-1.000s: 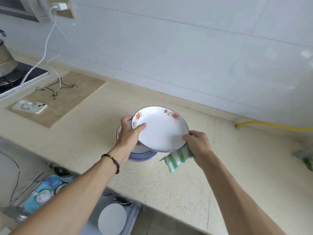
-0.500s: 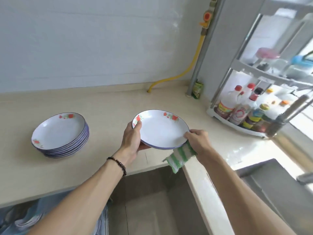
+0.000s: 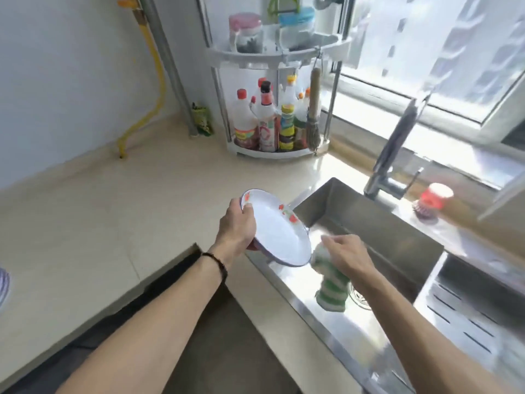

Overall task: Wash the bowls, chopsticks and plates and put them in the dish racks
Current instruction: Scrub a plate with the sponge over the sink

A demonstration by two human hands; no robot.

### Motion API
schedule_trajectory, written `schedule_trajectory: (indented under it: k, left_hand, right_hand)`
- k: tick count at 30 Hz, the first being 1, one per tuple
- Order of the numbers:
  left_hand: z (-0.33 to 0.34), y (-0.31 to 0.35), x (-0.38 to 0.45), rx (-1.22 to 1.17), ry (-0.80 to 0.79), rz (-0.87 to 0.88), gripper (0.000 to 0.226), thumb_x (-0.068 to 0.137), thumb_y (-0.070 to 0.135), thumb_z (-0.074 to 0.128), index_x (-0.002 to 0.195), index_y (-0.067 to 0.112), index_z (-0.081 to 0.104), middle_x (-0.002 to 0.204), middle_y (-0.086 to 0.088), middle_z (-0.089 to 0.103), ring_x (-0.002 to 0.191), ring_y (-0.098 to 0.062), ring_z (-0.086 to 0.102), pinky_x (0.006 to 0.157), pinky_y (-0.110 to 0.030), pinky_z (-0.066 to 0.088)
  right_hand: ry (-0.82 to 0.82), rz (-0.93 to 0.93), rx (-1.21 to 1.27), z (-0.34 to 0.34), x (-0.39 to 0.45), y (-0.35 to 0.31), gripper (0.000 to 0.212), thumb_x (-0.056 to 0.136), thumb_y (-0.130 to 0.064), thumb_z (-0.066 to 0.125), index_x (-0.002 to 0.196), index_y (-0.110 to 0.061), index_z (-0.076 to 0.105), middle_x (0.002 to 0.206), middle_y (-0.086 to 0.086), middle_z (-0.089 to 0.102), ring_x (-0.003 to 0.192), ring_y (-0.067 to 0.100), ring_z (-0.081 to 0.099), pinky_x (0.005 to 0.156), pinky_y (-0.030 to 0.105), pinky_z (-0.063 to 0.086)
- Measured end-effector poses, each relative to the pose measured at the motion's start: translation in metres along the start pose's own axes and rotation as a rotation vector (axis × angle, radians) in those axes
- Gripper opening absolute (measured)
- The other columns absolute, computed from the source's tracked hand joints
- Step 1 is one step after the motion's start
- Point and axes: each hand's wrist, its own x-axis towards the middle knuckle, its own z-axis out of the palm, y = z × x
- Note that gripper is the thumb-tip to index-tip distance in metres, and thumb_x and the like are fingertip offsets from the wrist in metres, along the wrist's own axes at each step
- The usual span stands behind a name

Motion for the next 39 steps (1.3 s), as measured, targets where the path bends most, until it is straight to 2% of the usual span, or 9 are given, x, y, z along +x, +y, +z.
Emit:
schedule_trajectory:
  k: [5,8,12,18,22,25,28,35,39]
  left_hand:
    - [0.056,0.017,-0.012,0.358,-0.048,0.133,0.044,0.106,0.033,0.027,0.148,0.021,0.035,0.128,-0.015,0.057,0.104,-0.033,0.055,0.081,-0.035,0.052]
    - [0.071,0.018,-0.016,0.43,-0.062,0.133,0.046,0.106,0.034,0.026,0.148,0.02,0.034,0.126,-0.018,0.058,0.111,-0.039,0.056,0.096,-0.046,0.049]
    - [0.072,0.018,-0.021,0.42,-0.094,0.162,0.044,0.106,0.036,0.028,0.146,0.022,0.039,0.122,-0.013,0.059,0.105,-0.034,0.057,0.087,-0.039,0.049]
    - [0.054,0.012,-0.025,0.042,-0.14,0.089,0.026,0.105,0.04,0.039,0.114,0.028,0.06,0.113,-0.002,0.068,0.099,-0.024,0.065,0.083,-0.04,0.056]
    - [0.048,0.017,-0.032,-0.174,-0.197,0.029,0.029,0.109,0.035,0.037,0.116,0.025,0.062,0.106,-0.002,0.07,0.088,-0.021,0.066,0.068,-0.031,0.052]
    - [0.037,0.023,-0.032,-0.295,-0.227,-0.021,0.034,0.11,0.034,0.034,0.116,0.021,0.065,0.111,-0.007,0.074,0.099,-0.026,0.072,0.086,-0.045,0.058]
    - [0.021,0.022,-0.029,-0.294,-0.272,-0.043,0.036,0.11,0.032,0.032,0.116,0.018,0.065,0.113,-0.012,0.073,0.105,-0.031,0.071,0.095,-0.051,0.054]
    - [0.02,0.032,-0.027,-0.25,-0.278,0.044,0.034,0.11,0.028,0.033,0.113,0.021,0.066,0.121,-0.01,0.071,0.113,-0.025,0.068,0.102,-0.046,0.052]
    - [0.022,0.037,-0.03,-0.177,-0.299,0.117,0.036,0.104,0.043,0.043,0.123,0.022,0.065,0.124,-0.007,0.07,0.118,-0.03,0.065,0.105,-0.054,0.048]
  right_hand:
    - [0.024,0.014,0.136,-0.038,-0.003,0.049,0.01,0.077,-0.024,0.063,0.077,-0.022,0.073,0.081,0.004,0.073,0.082,0.03,0.067,0.082,0.043,0.057]
    - [0.05,0.108,0.231,-0.051,-0.004,0.062,0.06,0.075,-0.022,0.073,0.132,-0.013,0.056,0.123,0.005,0.063,0.111,0.029,0.063,0.098,0.047,0.052]
    - [0.012,0.175,0.477,-0.065,-0.009,0.057,0.034,0.066,-0.006,0.077,0.098,0.005,0.071,0.076,0.015,0.071,0.065,0.027,0.064,0.065,0.04,0.054]
    - [0.164,-0.029,0.835,-0.052,-0.007,-0.003,0.03,0.095,-0.004,0.057,0.099,-0.03,0.072,0.11,0.01,0.071,0.089,0.024,0.068,0.08,0.044,0.058]
    - [0.003,-0.377,0.438,-0.02,-0.012,-0.039,0.039,0.103,-0.027,0.048,0.141,-0.034,0.054,0.147,-0.005,0.051,0.128,0.015,0.051,0.11,0.04,0.042]
    - [-0.394,-0.621,-0.078,0.015,-0.028,-0.04,0.062,0.099,-0.035,0.03,0.159,-0.031,0.018,0.166,-0.009,0.017,0.153,0.015,0.006,0.123,0.052,0.008]
    - [-0.418,-0.711,-0.404,0.018,-0.02,-0.029,0.056,0.105,-0.04,0.021,0.158,-0.04,0.001,0.168,-0.005,-0.004,0.153,0.016,-0.015,0.123,0.051,-0.009]
    - [-0.449,-0.662,-0.23,0.025,-0.031,-0.049,0.058,0.109,-0.037,0.023,0.156,-0.036,-0.011,0.167,-0.003,-0.014,0.151,0.016,-0.02,0.12,0.045,-0.012]
    - [-0.233,-0.559,-0.279,0.017,-0.008,-0.038,0.059,0.108,-0.043,0.021,0.157,-0.033,-0.01,0.168,0.001,-0.013,0.153,0.016,-0.017,0.124,0.044,-0.008]
